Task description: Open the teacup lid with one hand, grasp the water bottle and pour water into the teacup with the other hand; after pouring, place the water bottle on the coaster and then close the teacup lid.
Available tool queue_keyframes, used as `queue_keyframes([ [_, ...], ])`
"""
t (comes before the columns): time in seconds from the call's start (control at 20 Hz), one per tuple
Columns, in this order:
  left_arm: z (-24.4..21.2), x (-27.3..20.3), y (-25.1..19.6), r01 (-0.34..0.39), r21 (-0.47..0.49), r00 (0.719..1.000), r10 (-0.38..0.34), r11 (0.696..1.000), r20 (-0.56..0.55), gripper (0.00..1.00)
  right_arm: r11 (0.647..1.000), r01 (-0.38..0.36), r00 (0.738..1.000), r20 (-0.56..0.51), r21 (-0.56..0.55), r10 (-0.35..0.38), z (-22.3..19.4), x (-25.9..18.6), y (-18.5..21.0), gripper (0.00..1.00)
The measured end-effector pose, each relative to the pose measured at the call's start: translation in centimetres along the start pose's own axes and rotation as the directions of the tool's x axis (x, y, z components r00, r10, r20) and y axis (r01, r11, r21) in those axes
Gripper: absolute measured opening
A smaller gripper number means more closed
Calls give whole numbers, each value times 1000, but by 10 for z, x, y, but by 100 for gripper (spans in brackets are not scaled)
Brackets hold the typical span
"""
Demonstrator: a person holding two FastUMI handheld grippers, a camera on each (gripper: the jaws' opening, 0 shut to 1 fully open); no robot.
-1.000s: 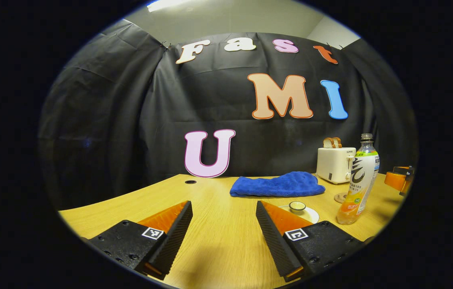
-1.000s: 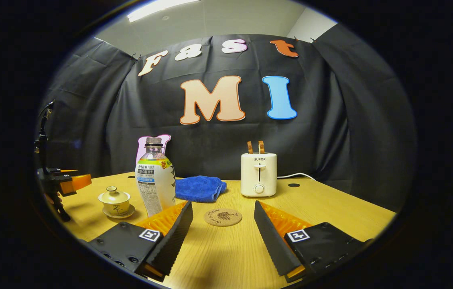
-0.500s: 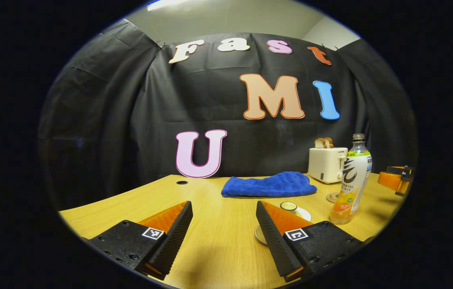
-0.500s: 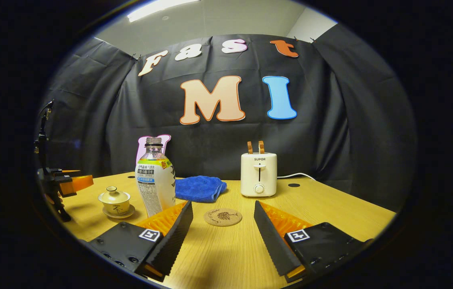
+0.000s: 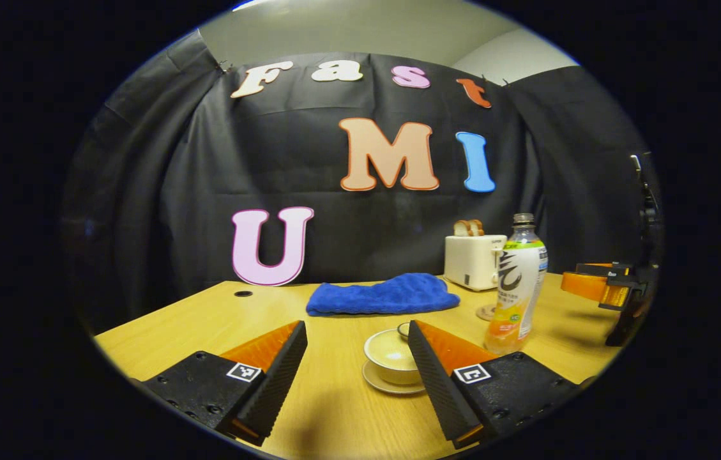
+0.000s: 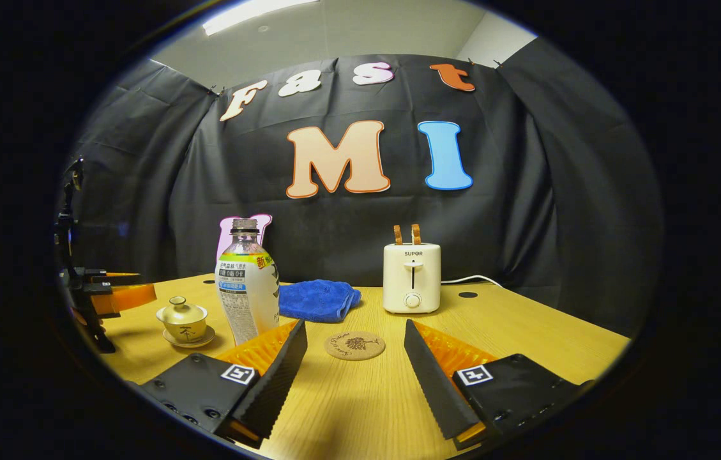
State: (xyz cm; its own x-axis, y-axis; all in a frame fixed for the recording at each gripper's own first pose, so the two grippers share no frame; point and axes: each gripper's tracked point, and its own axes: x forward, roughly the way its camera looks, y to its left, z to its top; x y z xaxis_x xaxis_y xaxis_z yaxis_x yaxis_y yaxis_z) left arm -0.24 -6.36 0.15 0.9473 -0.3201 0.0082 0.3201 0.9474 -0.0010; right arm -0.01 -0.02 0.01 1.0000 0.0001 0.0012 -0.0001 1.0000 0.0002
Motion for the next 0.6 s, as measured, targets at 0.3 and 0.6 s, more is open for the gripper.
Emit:
queue_keyframes([
  [0.3,0,12,-32,156,-5,988,-156,988,-3,90,1000,0,1000,0,0,0,0,0,0,94],
  [0.6,-4,28,-41,187,-9,982,-187,982,-21,90,1000,0,1000,0,0,0,0,0,0,94],
])
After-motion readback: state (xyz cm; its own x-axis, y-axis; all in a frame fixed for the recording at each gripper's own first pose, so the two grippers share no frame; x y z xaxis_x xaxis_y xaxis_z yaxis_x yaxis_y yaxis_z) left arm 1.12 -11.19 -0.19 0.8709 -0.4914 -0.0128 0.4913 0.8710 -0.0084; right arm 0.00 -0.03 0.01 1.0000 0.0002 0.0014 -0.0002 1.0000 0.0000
